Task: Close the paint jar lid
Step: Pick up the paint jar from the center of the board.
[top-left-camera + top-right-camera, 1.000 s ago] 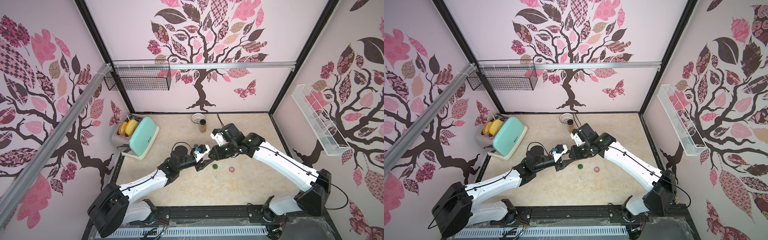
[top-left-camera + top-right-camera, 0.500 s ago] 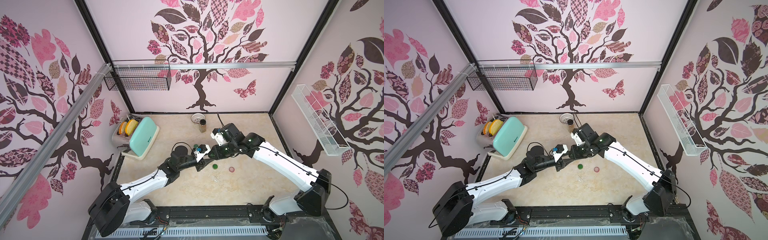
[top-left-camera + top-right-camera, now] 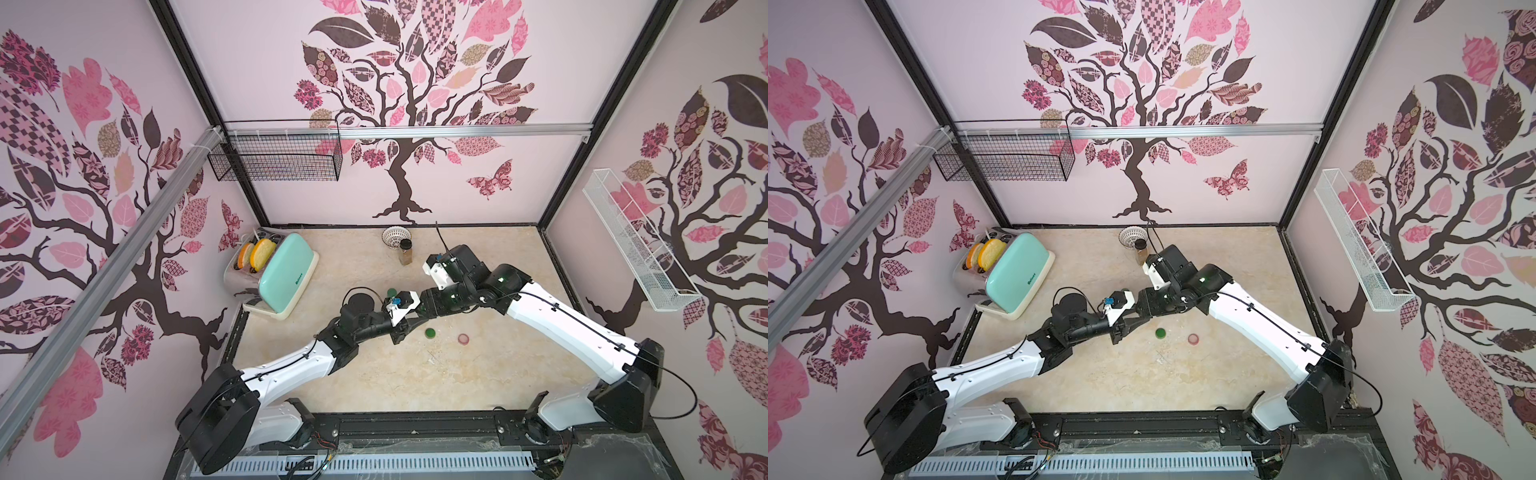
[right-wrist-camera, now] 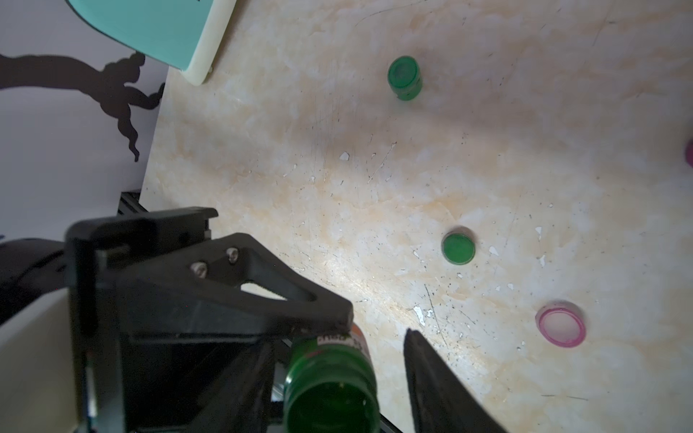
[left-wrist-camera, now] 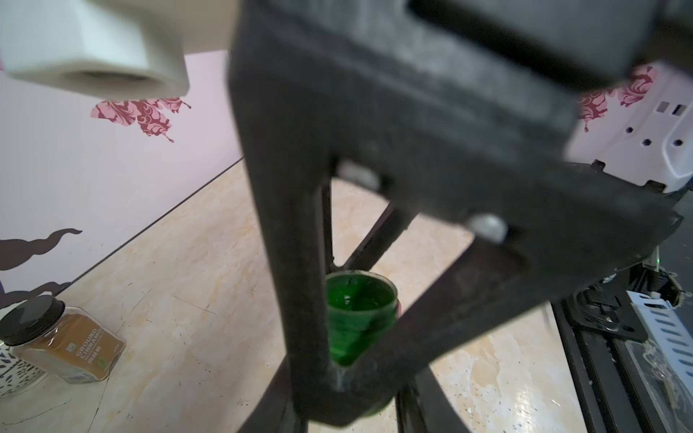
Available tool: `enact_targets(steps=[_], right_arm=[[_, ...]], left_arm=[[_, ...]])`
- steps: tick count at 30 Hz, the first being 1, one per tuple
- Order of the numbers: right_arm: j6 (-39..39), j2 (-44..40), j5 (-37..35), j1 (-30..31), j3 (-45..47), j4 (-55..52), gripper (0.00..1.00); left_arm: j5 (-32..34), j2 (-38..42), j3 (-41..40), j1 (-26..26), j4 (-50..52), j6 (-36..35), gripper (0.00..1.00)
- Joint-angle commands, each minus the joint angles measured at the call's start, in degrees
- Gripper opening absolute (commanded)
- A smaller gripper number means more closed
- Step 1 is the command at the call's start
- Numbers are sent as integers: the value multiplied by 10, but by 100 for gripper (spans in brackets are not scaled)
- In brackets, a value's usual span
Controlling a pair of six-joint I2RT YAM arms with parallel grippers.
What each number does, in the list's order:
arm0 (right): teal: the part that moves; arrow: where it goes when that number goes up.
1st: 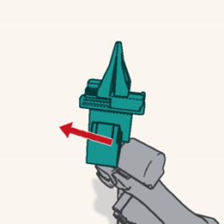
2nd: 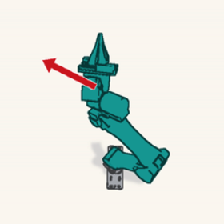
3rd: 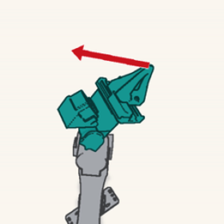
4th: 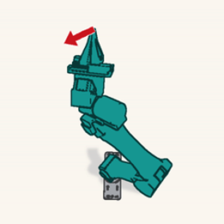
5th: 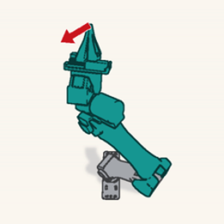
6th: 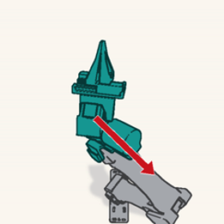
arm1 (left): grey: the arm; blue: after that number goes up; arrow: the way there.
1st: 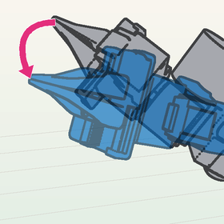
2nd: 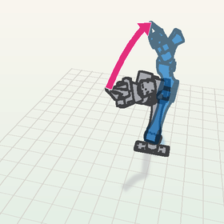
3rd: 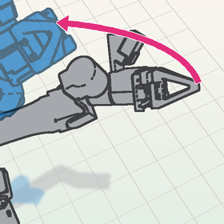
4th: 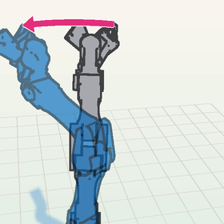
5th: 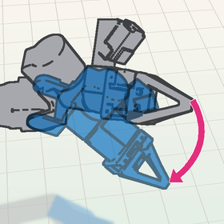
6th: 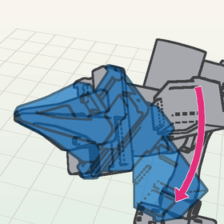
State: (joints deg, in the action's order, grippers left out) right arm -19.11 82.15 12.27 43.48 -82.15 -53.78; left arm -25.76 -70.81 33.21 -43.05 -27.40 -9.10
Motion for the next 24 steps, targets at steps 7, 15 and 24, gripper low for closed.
enact_targets(steps=[7, 15, 24], right_arm=[[34, -53, -41, -44, -37, -12, 87], [77, -41, -80, -70, 22, -15, 94], [96, 42, -121, -52, 67, 5, 85]], left_arm=[[67, 82, -74, 0, -79, 28, 20], [103, 150, -117, 23, -142, 57, 19], [102, 206, -144, 65, -139, 66, 18]])
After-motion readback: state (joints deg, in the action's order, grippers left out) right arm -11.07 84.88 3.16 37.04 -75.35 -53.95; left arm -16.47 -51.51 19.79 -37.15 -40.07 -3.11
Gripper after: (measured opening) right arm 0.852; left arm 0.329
